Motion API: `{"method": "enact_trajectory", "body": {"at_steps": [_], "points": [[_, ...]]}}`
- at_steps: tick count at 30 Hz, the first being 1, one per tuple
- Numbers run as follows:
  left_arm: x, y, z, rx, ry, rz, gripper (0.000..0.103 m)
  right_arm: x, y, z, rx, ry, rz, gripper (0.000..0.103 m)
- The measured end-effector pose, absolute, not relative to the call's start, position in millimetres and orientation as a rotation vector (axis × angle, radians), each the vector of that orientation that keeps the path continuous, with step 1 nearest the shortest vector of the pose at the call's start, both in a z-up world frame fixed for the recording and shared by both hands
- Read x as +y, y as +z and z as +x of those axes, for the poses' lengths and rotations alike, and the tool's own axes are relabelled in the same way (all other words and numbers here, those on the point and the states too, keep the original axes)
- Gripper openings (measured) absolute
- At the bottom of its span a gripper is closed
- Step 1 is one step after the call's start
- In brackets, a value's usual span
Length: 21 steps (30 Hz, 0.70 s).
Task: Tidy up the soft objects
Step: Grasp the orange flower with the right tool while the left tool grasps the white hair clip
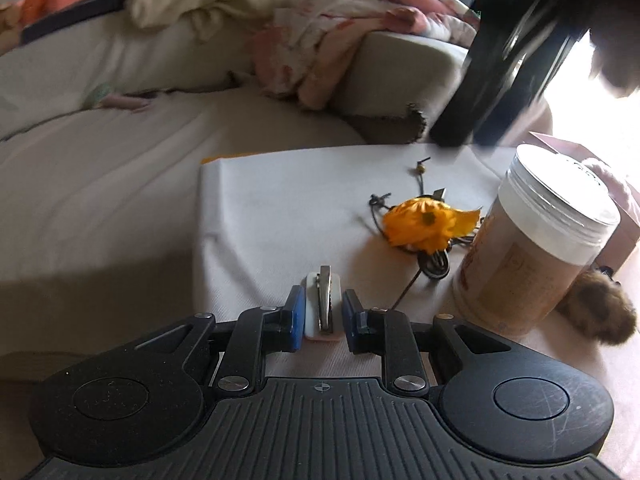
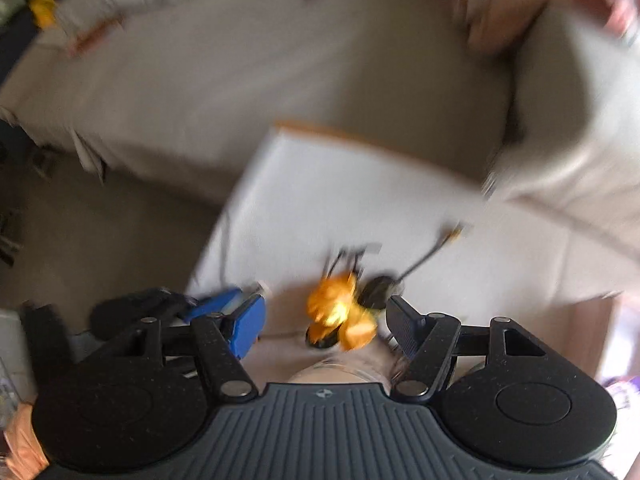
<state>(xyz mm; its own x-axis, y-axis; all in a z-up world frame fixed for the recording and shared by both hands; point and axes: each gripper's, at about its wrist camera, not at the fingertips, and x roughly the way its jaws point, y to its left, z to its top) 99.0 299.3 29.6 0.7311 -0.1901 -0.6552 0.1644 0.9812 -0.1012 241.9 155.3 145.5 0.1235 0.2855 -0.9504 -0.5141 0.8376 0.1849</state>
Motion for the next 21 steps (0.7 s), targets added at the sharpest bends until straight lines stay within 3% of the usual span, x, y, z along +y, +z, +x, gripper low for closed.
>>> {"method": "enact_trajectory", "body": {"at_steps": [8,10,12,21], "points": [[306,28,89,0.703,-0.205,-0.082,0.024,183,96,255,1.419,0.482,-0.365,0.051],[304,27,87,0.693,-0.193,-0.071,0.024,185,94,254,1.429,0.481,-0.388,0.036],[301,27,85,0.683,-0.182,-0.05,0.024,184,95,253,1.43,0.492,-0.393,0.012],[310,31,81,0.688,-0.164,-0.129,0.023,166,175,221,1.18,0.642,-0.324,0.008]]}}
